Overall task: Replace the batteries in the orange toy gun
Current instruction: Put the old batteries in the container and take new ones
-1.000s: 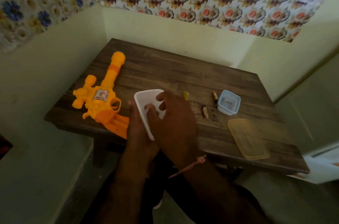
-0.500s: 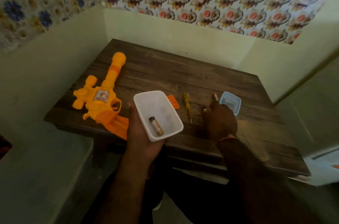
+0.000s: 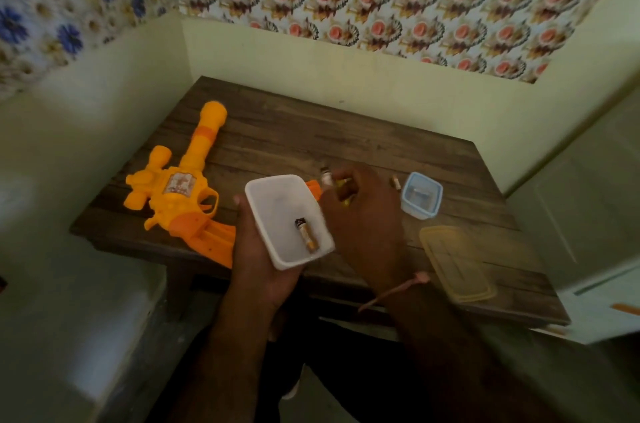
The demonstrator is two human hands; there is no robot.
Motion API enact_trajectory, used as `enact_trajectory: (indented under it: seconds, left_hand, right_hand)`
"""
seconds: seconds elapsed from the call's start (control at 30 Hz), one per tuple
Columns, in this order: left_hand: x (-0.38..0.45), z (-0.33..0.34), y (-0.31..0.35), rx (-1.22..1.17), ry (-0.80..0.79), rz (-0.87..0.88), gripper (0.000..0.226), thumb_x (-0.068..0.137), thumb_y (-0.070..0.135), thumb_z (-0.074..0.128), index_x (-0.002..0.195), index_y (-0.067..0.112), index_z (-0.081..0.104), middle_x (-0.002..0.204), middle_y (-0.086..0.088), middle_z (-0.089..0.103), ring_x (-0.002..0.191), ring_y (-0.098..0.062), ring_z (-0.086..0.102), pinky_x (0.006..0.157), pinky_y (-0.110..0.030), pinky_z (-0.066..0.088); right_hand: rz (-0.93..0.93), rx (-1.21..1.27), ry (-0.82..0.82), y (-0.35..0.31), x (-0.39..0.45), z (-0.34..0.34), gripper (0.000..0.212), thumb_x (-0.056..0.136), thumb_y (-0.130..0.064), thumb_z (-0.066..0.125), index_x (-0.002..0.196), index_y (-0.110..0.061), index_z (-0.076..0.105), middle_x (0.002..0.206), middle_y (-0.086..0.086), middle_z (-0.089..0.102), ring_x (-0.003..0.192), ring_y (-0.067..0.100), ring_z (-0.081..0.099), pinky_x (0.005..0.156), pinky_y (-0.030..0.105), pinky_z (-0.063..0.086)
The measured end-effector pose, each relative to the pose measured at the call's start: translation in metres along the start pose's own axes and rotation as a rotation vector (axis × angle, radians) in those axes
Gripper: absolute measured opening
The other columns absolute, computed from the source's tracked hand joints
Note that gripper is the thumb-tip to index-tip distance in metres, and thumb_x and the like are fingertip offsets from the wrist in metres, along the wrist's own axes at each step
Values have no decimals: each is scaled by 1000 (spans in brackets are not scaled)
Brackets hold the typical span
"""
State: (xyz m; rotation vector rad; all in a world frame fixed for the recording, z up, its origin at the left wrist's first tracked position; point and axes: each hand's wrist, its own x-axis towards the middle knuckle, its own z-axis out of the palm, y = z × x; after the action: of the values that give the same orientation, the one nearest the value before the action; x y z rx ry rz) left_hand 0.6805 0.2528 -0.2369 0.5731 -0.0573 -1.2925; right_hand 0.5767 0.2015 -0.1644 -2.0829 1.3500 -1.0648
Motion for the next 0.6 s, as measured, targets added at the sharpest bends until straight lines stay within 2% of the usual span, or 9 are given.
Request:
enact_trajectory:
  seconds: [0.07, 0.13, 0.17, 0.23, 0.27, 0.3, 0.37, 0.47, 0.6]
  left_hand:
    - [0, 1, -2, 18, 22, -13, 52, 103, 51, 29, 125, 20, 64, 95, -5, 76, 82, -22, 74, 66, -40, 61]
    - [0, -1, -3, 42, 44, -17, 52, 106, 43, 32, 140, 10, 52, 91, -4, 76, 80, -17, 75, 62, -31, 60]
    - [0, -1, -2, 41, 47, -18, 52, 105, 45, 32, 136, 12, 57, 94, -5, 76, 82, -19, 74, 65, -34, 59]
    - [-1, -2, 1, 34, 27, 11, 53, 105, 46, 28, 108, 23, 76, 100, -6, 76, 87, -23, 74, 72, -42, 58]
    - [-2, -2, 2, 32, 14, 28, 56, 106, 44, 26, 100, 26, 79, 101, -4, 76, 89, -22, 73, 75, -45, 57]
    - [-3, -1, 3, -1, 11, 19, 54, 105, 46, 28, 101, 26, 78, 102, -2, 76, 91, -22, 73, 83, -48, 55]
    - [-3, 0, 3, -68, 8, -20, 48, 101, 56, 34, 118, 27, 69, 107, 0, 75, 97, -23, 71, 97, -54, 46]
    - [-2, 1, -2, -25, 6, -9, 49, 99, 59, 35, 122, 28, 66, 108, -1, 75, 94, -23, 73, 95, -52, 47]
    - [-1, 1, -3, -13, -20, -4, 51, 97, 62, 38, 117, 28, 70, 111, -4, 73, 95, -26, 71, 94, -54, 48]
  right_hand:
    - [-52, -57, -122, -20, -14, 0, 9, 87, -33, 60, 94, -28, 61, 83, -11, 62, 74, 5, 58, 66, 26, 47]
    - [-67, -143, -204, -23, -19, 3, 22, 88, -41, 57, 106, -28, 61, 92, -10, 62, 80, 6, 57, 69, 25, 45]
    - [-67, -161, -211, -21, -18, 2, 24, 88, -43, 57, 106, -28, 61, 93, -9, 63, 82, 8, 57, 70, 26, 45]
    - [-52, -153, -173, -11, -7, 0, 19, 87, -40, 56, 98, -26, 64, 89, -6, 65, 80, 11, 59, 70, 28, 48]
    - [-41, -170, -155, -2, 2, -1, 17, 87, -37, 56, 94, -25, 65, 89, -3, 66, 81, 14, 60, 71, 31, 51]
    - [-31, -224, -155, 9, 12, -3, 16, 87, -34, 56, 94, -23, 66, 91, 0, 67, 83, 17, 62, 74, 35, 52]
    - [-38, -426, -160, 37, 36, -10, 19, 88, -30, 54, 99, -20, 66, 101, 4, 68, 93, 22, 63, 79, 40, 54]
    - [-88, -721, -206, 85, 73, -27, 28, 87, -25, 55, 112, -17, 63, 113, 8, 65, 104, 27, 58, 87, 38, 50]
    - [-76, -785, -268, 128, 109, -37, 42, 87, -35, 58, 125, -19, 57, 121, 8, 64, 114, 31, 54, 96, 40, 45]
